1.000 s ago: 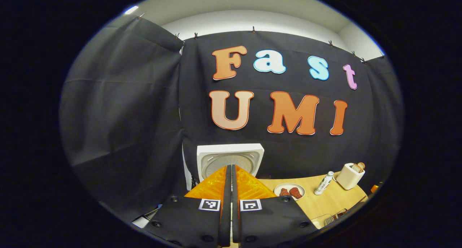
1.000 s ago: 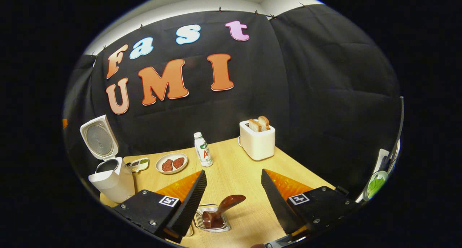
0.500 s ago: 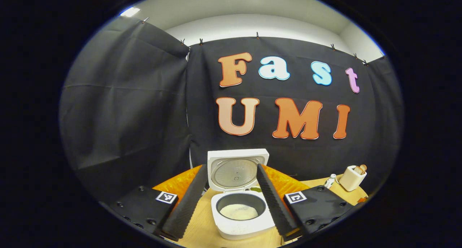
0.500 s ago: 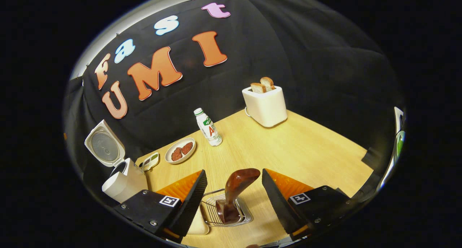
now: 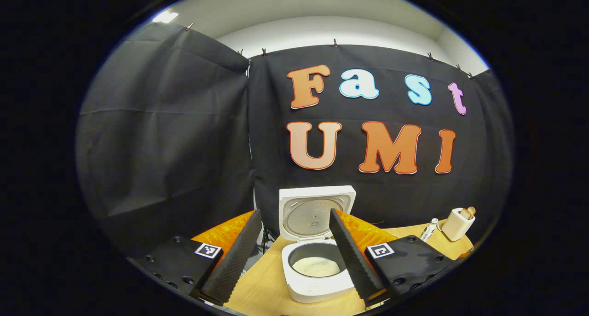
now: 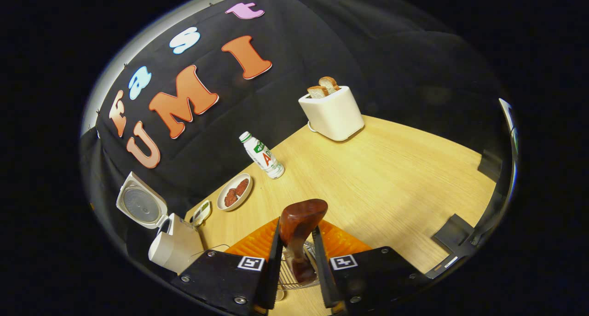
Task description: Close the left gripper, press the button to open the rice cooker; take a wooden spoon from the chopstick holder with the right hand, scoop a spoonful of rice and pour it into the rice cooker, then put the wooden spoon back into the chopstick holder.
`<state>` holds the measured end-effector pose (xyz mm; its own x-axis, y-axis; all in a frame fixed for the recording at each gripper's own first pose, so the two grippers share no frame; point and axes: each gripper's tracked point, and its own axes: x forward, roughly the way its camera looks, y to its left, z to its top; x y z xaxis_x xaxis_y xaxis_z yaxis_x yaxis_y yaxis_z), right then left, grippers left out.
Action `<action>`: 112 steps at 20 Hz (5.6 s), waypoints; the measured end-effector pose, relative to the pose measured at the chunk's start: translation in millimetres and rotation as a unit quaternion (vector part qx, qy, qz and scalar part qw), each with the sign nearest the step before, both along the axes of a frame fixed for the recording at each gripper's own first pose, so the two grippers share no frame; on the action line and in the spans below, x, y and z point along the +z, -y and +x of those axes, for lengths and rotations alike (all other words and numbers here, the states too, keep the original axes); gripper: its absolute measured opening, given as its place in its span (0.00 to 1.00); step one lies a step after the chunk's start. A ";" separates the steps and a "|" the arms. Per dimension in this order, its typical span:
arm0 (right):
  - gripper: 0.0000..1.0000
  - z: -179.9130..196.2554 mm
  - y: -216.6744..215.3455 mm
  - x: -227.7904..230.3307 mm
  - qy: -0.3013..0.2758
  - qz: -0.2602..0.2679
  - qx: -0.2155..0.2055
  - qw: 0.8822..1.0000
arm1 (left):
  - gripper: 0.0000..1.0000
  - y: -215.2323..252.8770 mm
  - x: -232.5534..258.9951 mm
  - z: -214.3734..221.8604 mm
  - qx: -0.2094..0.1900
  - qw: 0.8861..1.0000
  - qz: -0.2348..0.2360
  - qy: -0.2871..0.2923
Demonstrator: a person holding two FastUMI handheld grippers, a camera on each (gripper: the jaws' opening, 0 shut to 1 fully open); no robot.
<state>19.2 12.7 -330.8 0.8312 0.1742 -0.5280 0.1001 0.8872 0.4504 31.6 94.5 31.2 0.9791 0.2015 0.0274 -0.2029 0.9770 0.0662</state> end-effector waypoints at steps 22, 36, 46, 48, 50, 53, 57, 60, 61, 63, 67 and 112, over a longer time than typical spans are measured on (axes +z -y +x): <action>0.02 -21.1 -65.2 143.8 0.108 -0.146 0.052 0.982 | 0.99 -28.2 1.1 -5.3 -0.031 0.999 -0.030 0.010; 0.01 -49.2 -155.3 71.9 0.085 -0.219 0.146 0.961 | 0.99 -61.9 4.1 -20.4 -0.040 0.999 0.006 0.004; 0.02 -72.6 -183.0 20.4 0.108 -0.374 0.196 0.900 | 1.00 -62.6 -7.1 -14.6 -0.074 0.997 0.023 -0.015; 0.02 -72.2 -180.4 14.2 0.099 -0.375 0.177 0.905 | 0.99 -61.6 -6.4 -12.9 -0.080 0.997 0.018 -0.013; 0.02 -75.5 -178.7 5.2 0.081 -0.339 0.145 0.926 | 1.00 -64.2 -9.8 -12.2 -0.082 0.996 0.017 -0.015; 0.02 -78.3 -181.0 -2.2 0.046 -0.231 0.095 0.967 | 0.99 -71.5 -15.6 -12.3 -0.078 0.997 0.019 -0.021; 0.02 -76.6 -187.2 -9.3 0.014 -0.076 0.051 0.996 | 0.99 -80.3 -20.0 -11.3 -0.072 0.997 0.016 -0.027; 0.02 -75.5 -177.3 -17.2 -0.013 -0.002 0.011 1.000 | 0.99 -77.7 -17.4 -10.1 -0.073 0.997 0.017 -0.023; 0.02 -73.8 -173.5 -20.6 -0.022 0.020 -0.003 1.000 | 0.99 -76.5 -15.5 -9.1 -0.073 0.997 0.017 -0.021; 0.02 -72.8 -170.9 -27.3 -0.041 0.063 -0.025 0.997 | 0.99 -72.3 -15.9 -7.1 -0.075 0.997 0.017 -0.020; 0.01 -69.4 -174.6 -37.6 -0.072 0.134 -0.056 0.987 | 0.99 -60.4 -15.2 -2.3 -0.084 0.996 0.015 -0.020; 0.02 57.5 -409.5 142.0 -0.063 0.303 0.036 0.950 | 0.97 -124.8 -12.8 26.4 -0.052 0.998 -0.015 -0.011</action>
